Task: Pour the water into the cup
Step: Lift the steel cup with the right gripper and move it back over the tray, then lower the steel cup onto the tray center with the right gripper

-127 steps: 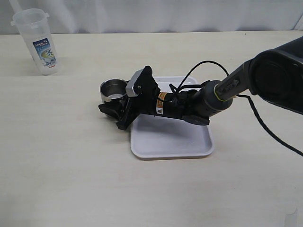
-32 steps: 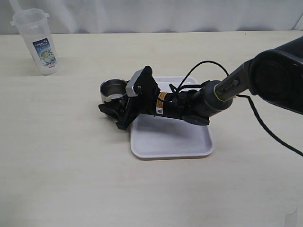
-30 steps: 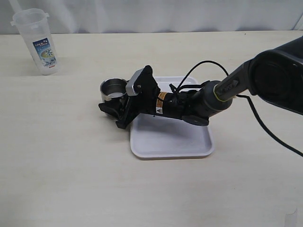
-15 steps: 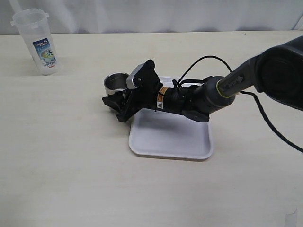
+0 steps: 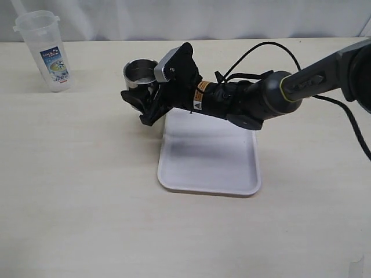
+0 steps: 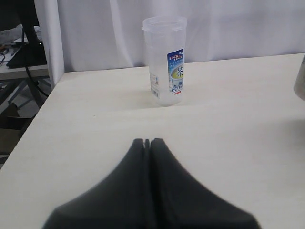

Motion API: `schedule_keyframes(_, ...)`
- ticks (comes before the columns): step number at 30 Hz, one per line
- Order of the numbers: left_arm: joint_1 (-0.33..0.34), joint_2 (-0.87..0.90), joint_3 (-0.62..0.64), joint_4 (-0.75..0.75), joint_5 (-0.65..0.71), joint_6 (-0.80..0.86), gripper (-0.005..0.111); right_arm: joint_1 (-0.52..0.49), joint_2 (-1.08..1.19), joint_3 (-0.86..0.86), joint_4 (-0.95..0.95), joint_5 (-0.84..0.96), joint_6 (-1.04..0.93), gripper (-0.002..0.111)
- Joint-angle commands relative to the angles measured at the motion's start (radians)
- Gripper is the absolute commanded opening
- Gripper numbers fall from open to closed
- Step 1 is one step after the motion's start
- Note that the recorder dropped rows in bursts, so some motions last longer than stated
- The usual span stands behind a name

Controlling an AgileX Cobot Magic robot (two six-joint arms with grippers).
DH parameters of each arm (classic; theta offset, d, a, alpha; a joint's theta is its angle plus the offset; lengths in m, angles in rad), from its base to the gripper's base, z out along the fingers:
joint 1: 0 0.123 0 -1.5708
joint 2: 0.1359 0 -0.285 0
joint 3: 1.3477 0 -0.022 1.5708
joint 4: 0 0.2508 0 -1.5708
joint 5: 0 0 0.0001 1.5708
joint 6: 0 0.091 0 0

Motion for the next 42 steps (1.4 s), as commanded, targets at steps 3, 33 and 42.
schedule_keyframes(3, -0.003, -0.002, 0.003, -0.001, -0.006, 0.000, 0.000, -0.063, -0.044, 0.051, 0.010, -0.037, 0.001, 0.004)
schedule_keyframes(33, -0.003, -0.002, 0.003, -0.001, -0.008, 0.000, 0.000, -0.276, -0.059, 0.283, -0.062, -0.193, -0.160, 0.004)
schedule_keyframes(42, -0.003, -0.002, 0.003, -0.001, -0.008, 0.000, 0.000, -0.276, 0.000, 0.279, -0.066, -0.194, -0.176, 0.004)
